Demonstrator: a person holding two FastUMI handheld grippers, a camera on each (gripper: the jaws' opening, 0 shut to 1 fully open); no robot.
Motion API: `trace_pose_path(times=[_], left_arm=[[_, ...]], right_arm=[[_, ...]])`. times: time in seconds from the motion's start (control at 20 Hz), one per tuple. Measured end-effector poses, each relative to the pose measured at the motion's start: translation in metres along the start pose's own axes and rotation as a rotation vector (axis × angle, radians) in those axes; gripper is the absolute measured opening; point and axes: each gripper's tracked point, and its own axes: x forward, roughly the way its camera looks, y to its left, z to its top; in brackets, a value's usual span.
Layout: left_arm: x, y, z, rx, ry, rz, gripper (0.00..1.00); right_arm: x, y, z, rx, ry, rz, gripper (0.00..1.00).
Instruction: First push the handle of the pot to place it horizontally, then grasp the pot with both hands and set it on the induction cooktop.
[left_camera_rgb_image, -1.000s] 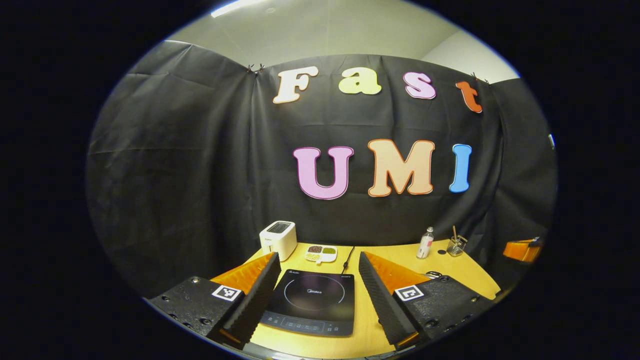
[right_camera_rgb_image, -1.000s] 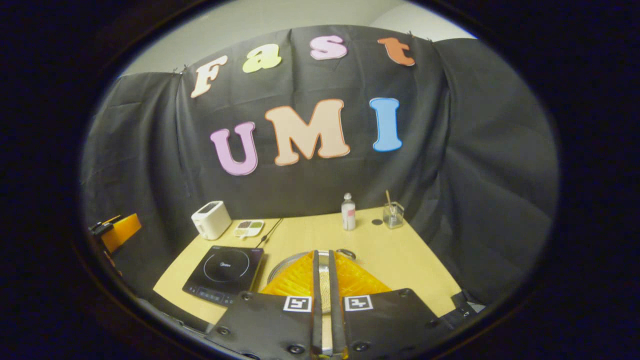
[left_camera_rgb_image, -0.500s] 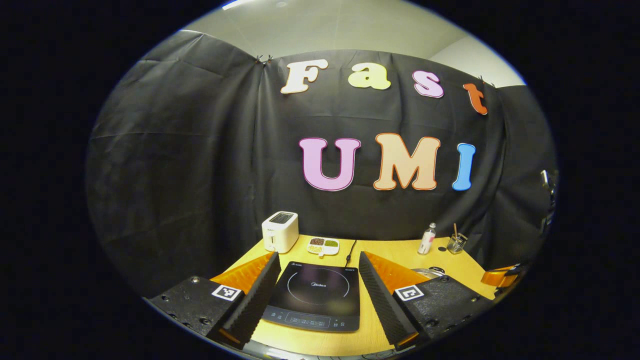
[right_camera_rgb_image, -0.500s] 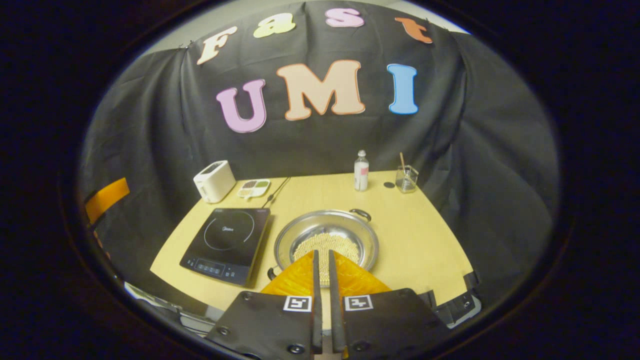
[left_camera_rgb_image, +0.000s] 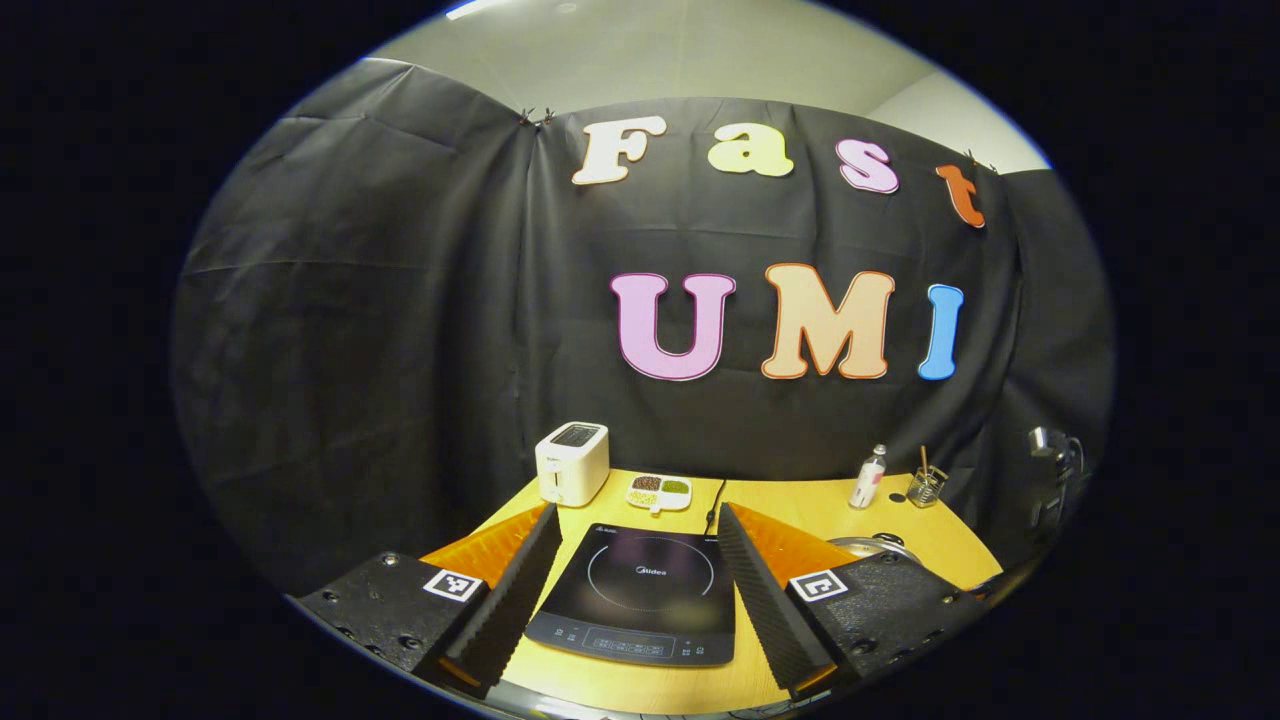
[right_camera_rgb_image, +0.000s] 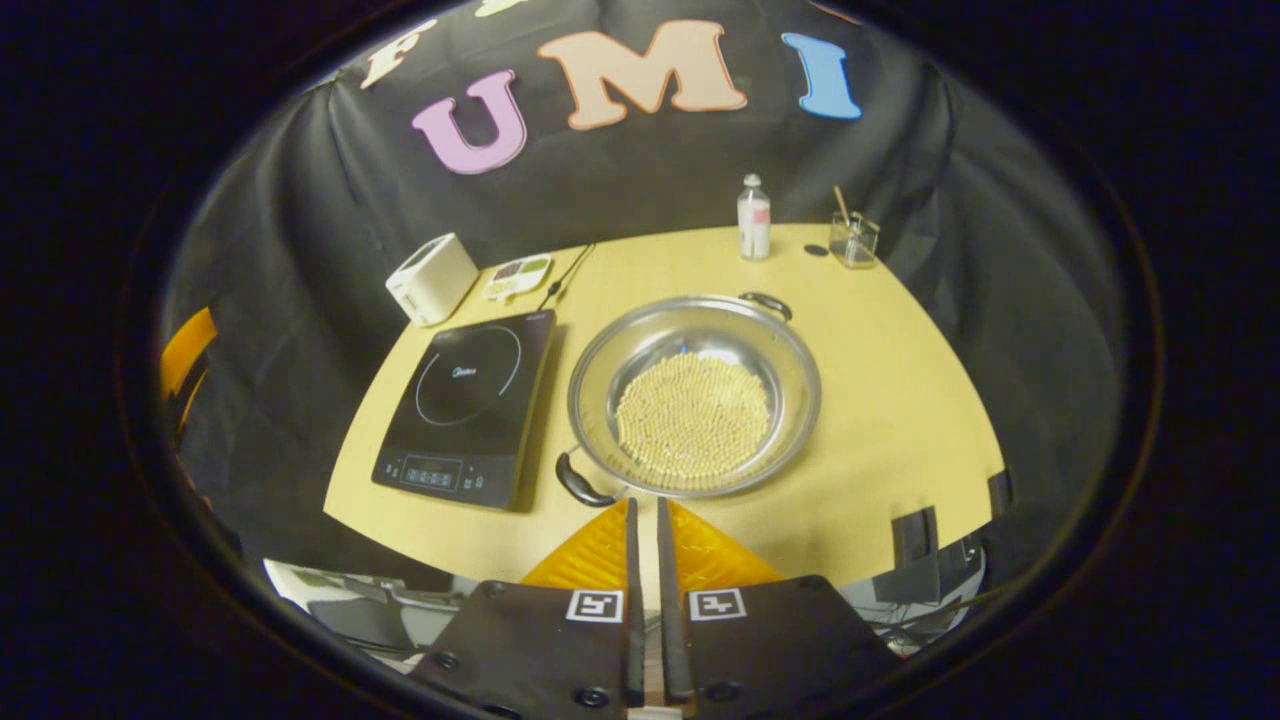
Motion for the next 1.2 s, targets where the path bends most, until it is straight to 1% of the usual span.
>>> trace_pose_path(times=[0.15, 0.25, 0.3, 0.35, 0.4, 0.45, 0.5, 0.55, 0.6, 0.65, 0.7, 0.75, 0.8, 0.85, 1.05, 1.1, 1.15, 1.2], left_arm=[[0.003, 0.004, -0.003, 0.007, 0.004, 0.013, 0.92], [0.005, 0.004, -0.006, -0.005, 0.006, 0.009, 0.92], [0.005, 0.003, -0.009, -0.014, 0.011, 0.003, 0.96], [0.005, 0.003, -0.011, -0.019, 0.017, 0.001, 0.96], [0.006, 0.004, -0.015, -0.019, 0.023, 0.0, 0.92], [0.006, 0.006, -0.017, -0.012, 0.029, 0.001, 0.96], [0.007, 0.007, -0.019, -0.002, 0.034, 0.003, 0.96], [0.008, 0.01, -0.019, 0.008, 0.036, 0.007, 0.92], [0.008, 0.011, -0.02, 0.018, 0.037, 0.01, 0.96], [0.007, 0.013, -0.019, 0.026, 0.036, 0.015, 0.96], [0.007, 0.015, -0.019, 0.03, 0.032, 0.02, 0.93], [0.006, 0.016, -0.018, 0.029, 0.031, 0.023, 0.96], [0.006, 0.018, -0.019, 0.025, 0.031, 0.025, 0.96], [0.005, 0.018, -0.019, 0.02, 0.031, 0.025, 0.93], [0.002, 0.024, -0.022, 0.029, 0.042, 0.036, 0.93], [0.0, 0.025, -0.022, 0.034, 0.042, 0.039, 0.96], [0.0, 0.026, -0.022, 0.039, 0.043, 0.042, 0.93], [-0.002, 0.027, -0.022, 0.042, 0.044, 0.044, 0.93]], right_arm=[[0.017, 0.004, -0.018, 0.038, 0.094, 0.01, 0.1], [0.032, 0.005, -0.031, 0.042, 0.166, 0.01, 0.1], [0.039, 0.005, -0.037, 0.039, 0.196, 0.008, 0.1], [0.046, 0.005, -0.042, 0.03, 0.221, 0.004, 0.1], [0.053, 0.005, -0.046, 0.021, 0.246, -0.003, 0.1], [0.058, 0.004, -0.051, 0.017, 0.268, -0.011, 0.1], [0.064, 0.004, -0.053, 0.019, 0.28, -0.018, 0.1], [0.071, 0.006, -0.055, 0.019, 0.291, -0.022, 0.1], [0.078, 0.006, -0.057, 0.015, 0.301, -0.031, 0.1], [0.084, 0.006, -0.059, 0.008, 0.307, -0.04, 0.1], [0.09, 0.005, -0.059, -0.002, 0.31, -0.053, 0.1], [0.095, 0.004, -0.06, -0.011, 0.309, -0.067, 0.1], [0.101, 0.003, -0.059, -0.017, 0.309, -0.08, 0.1], [0.104, 0.006, -0.06, -0.019, 0.31, -0.079, 0.1], [0.113, 0.012, -0.057, -0.021, 0.312, -0.078, 0.09], [0.115, 0.013, -0.056, -0.025, 0.311, -0.076, 0.09], [0.116, 0.015, -0.056, -0.03, 0.311, -0.077, 0.09], [0.117, 0.016, -0.053, -0.034, 0.308, -0.075, 0.09]])
